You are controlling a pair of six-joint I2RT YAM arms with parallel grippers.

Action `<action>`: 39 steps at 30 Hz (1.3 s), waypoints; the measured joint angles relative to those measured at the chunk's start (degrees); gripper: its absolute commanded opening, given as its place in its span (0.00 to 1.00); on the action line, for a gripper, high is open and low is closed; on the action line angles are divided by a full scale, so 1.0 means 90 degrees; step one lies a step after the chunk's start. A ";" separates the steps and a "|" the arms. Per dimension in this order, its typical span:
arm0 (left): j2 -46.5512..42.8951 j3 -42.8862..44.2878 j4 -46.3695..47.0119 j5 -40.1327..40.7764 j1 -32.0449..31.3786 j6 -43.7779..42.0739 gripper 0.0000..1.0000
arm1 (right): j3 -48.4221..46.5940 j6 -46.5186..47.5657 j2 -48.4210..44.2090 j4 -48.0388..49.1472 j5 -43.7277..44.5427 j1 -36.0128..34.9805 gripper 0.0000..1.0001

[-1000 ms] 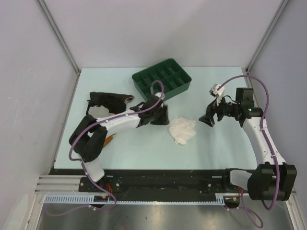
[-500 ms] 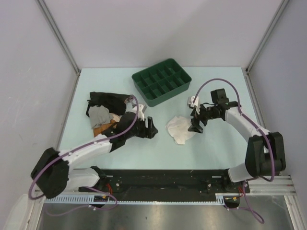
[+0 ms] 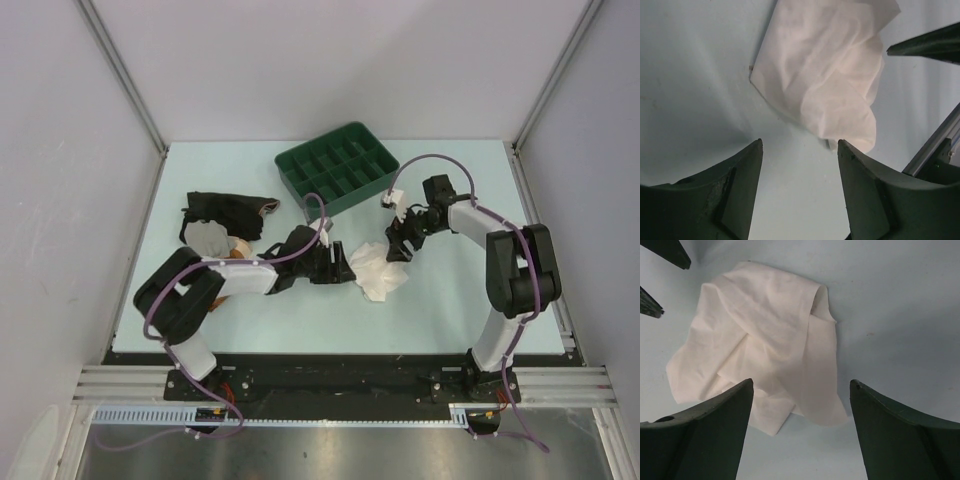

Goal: Roll the underwear
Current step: Flatten out the underwear at the center of the board.

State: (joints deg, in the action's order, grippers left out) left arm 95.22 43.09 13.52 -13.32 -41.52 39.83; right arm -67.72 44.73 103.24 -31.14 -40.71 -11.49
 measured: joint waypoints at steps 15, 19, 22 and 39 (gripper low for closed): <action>0.1321 0.1171 -0.0265 0.0136 -0.0039 0.0121 0.00 | -0.0301 -0.0308 0.0539 -0.0175 0.0308 -0.0002 0.05; 0.1326 0.1508 -0.0750 0.0282 -0.0015 -0.0146 0.00 | -0.0495 -0.0391 0.0517 -0.0221 0.0316 -0.0002 0.00; 0.1222 0.2013 -0.1355 0.0469 0.0049 -0.0525 0.00 | -0.0855 -0.0403 0.0442 -0.0442 0.0318 0.0024 0.00; -0.1542 0.3055 -0.2834 0.0085 -0.0355 -0.3138 0.32 | -0.0748 0.2540 -0.2679 -0.2912 -0.0947 0.0257 0.11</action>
State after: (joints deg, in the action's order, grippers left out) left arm 81.34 70.59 -11.99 -12.56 -44.71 11.60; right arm -74.46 67.59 79.13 -57.34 -49.23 -9.17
